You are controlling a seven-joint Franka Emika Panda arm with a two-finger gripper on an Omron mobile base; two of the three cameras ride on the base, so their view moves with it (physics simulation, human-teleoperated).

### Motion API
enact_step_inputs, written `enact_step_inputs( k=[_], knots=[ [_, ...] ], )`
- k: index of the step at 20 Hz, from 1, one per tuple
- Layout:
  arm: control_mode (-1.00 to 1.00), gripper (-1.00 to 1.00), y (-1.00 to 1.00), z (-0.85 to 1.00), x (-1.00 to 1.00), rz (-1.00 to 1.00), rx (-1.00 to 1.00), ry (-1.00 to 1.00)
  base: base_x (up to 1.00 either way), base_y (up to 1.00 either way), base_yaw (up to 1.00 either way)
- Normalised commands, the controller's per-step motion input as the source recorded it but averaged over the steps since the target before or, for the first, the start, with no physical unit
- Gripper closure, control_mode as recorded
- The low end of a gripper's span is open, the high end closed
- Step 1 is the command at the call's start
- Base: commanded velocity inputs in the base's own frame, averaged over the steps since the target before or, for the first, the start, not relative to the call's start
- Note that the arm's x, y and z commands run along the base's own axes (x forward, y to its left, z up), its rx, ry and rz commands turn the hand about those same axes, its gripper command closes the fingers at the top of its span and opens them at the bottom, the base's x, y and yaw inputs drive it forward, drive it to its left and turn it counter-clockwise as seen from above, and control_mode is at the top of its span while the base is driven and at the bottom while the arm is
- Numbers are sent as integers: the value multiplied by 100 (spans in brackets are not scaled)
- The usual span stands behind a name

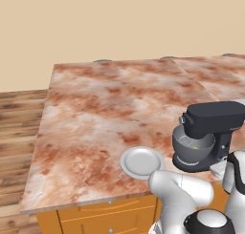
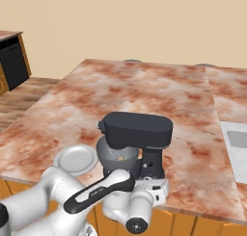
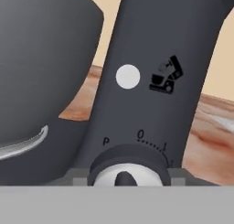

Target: Add butter and sugar cubes to the stand mixer bowl and then turn on the stand mixer to begin making frosting.

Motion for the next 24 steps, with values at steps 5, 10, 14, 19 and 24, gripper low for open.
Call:
enact_step_inputs(
  k=[5,10,14,19,24],
  knots=[
    [-100,100,0,-2,-18,-6,30,0,0,0,0],
    [-100,100,-2,0,-19,-3,32,0,0,0,0],
    [-100,100,-1,0,-17,0,32,0,0,0,0],
    [-100,100,0,0,-10,-5,31,0,0,0,0],
    [-100,100,0,0,-10,-7,31,1,0,0,0]
  ],
)
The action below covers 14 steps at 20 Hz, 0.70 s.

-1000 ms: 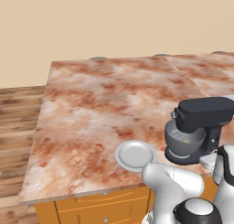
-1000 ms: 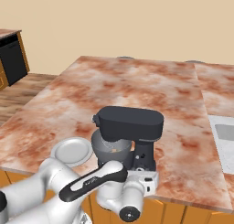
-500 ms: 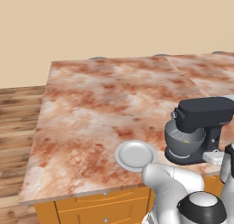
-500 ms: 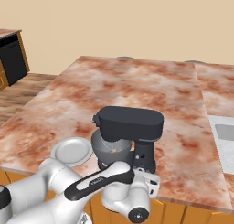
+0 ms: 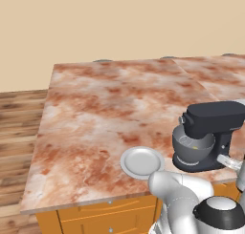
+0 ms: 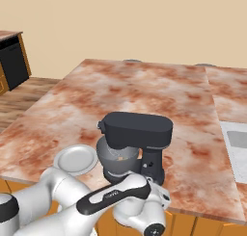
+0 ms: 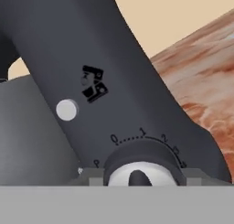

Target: Add butter and sugar cubes to the stand mixer bowl and then turn on the stand mixer to begin making frosting.

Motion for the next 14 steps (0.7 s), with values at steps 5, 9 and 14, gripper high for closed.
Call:
enact_step_inputs(
  k=[5,9,14],
  knots=[
    [-100,100,0,0,-10,-8,30,4,0,0,0],
    [-100,100,2,0,-7,-9,29,7,0,0,0],
    [-100,100,3,0,-12,-9,30,7,0,0,0]
  ],
)
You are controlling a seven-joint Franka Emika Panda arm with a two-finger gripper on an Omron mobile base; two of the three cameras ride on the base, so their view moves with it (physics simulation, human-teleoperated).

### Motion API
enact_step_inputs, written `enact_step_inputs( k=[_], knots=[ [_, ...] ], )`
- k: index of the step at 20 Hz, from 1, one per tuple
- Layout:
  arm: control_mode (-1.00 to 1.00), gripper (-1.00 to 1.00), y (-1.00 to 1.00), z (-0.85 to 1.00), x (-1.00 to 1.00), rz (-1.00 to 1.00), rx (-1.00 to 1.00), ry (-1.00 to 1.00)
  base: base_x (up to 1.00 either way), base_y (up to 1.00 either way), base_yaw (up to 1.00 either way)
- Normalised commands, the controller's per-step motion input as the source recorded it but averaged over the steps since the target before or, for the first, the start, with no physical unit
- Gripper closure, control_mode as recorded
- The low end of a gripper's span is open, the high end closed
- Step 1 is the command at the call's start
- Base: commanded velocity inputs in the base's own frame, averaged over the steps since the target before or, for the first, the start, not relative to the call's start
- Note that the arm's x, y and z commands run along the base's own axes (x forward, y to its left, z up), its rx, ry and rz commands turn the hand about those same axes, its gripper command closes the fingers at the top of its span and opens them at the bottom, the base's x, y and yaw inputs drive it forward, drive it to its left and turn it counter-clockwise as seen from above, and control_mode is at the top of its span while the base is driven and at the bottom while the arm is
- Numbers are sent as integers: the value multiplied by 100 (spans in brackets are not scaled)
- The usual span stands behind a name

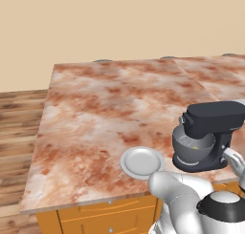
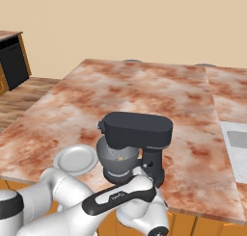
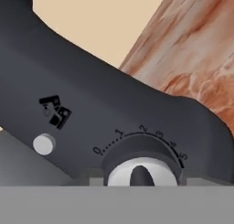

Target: Add butter and sugar cubes to the stand mixer bowl and then turn on the stand mixer to begin making frosting.

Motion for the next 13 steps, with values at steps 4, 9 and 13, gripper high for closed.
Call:
enact_step_inputs(
  k=[4,9,13],
  knots=[
    [-100,100,6,0,-12,-9,29,8,0,0,0],
    [-100,100,4,0,-15,-9,30,8,0,0,0],
    [-100,100,8,0,-10,-10,28,7,0,0,0]
  ],
)
